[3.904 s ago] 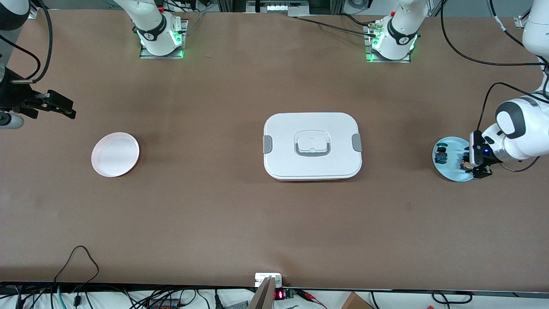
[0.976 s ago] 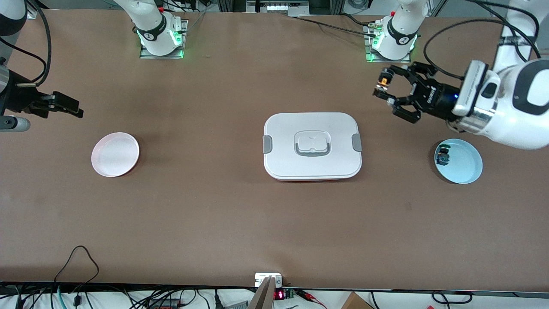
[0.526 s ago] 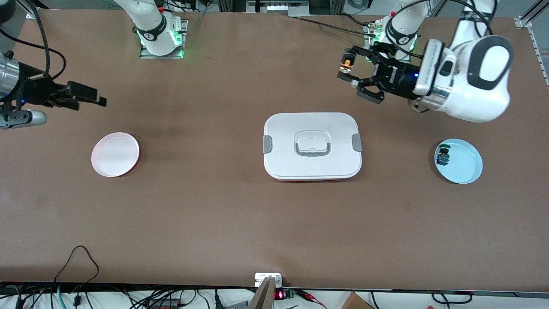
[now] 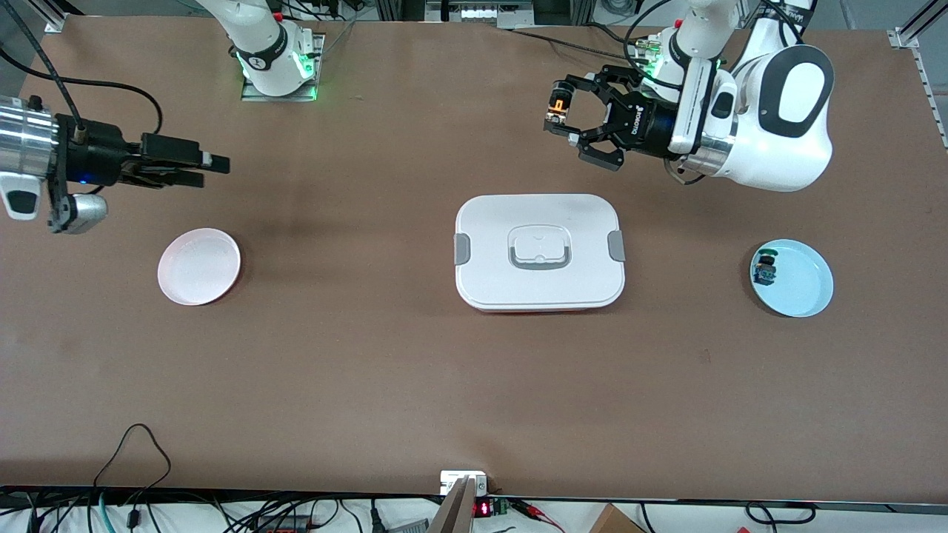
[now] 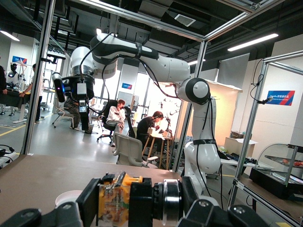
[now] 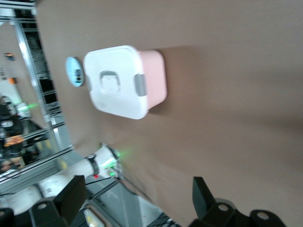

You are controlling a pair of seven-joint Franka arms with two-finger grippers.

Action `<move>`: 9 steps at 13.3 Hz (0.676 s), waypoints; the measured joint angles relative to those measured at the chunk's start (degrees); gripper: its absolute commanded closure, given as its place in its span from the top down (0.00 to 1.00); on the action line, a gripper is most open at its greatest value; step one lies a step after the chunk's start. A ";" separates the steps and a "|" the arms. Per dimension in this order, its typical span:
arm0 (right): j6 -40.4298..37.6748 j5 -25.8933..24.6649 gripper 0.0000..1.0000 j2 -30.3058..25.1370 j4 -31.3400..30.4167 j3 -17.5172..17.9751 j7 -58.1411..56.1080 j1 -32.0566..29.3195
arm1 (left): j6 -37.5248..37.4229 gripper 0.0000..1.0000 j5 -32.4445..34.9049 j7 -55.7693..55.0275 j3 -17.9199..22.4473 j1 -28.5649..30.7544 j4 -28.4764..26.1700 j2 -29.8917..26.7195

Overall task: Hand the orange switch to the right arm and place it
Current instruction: 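Hold the switch up with the left gripper while the right gripper approaches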

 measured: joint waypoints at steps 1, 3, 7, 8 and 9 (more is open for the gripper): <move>-0.12 5.36 1.00 0.15 -1.36 0.19 0.09 0.44 | 0.57 0.00 -0.73 0.00 -0.60 0.00 -0.15 0.00; 0.49 16.28 1.00 0.28 -5.10 0.39 0.16 1.90 | 1.73 0.00 -1.69 0.09 -1.81 0.00 -0.84 0.00; 5.34 26.80 1.00 0.38 -8.93 0.48 0.16 6.59 | 3.77 0.00 -5.25 2.98 -3.63 0.00 -2.04 0.00; 6.79 28.78 1.00 0.43 -9.04 0.54 0.18 8.46 | 3.96 0.00 -5.64 3.28 -3.97 0.00 -2.27 0.00; 8.77 30.31 1.00 0.58 -9.21 0.61 0.21 10.60 | 4.42 0.00 -5.69 3.36 -4.24 0.00 -2.35 0.00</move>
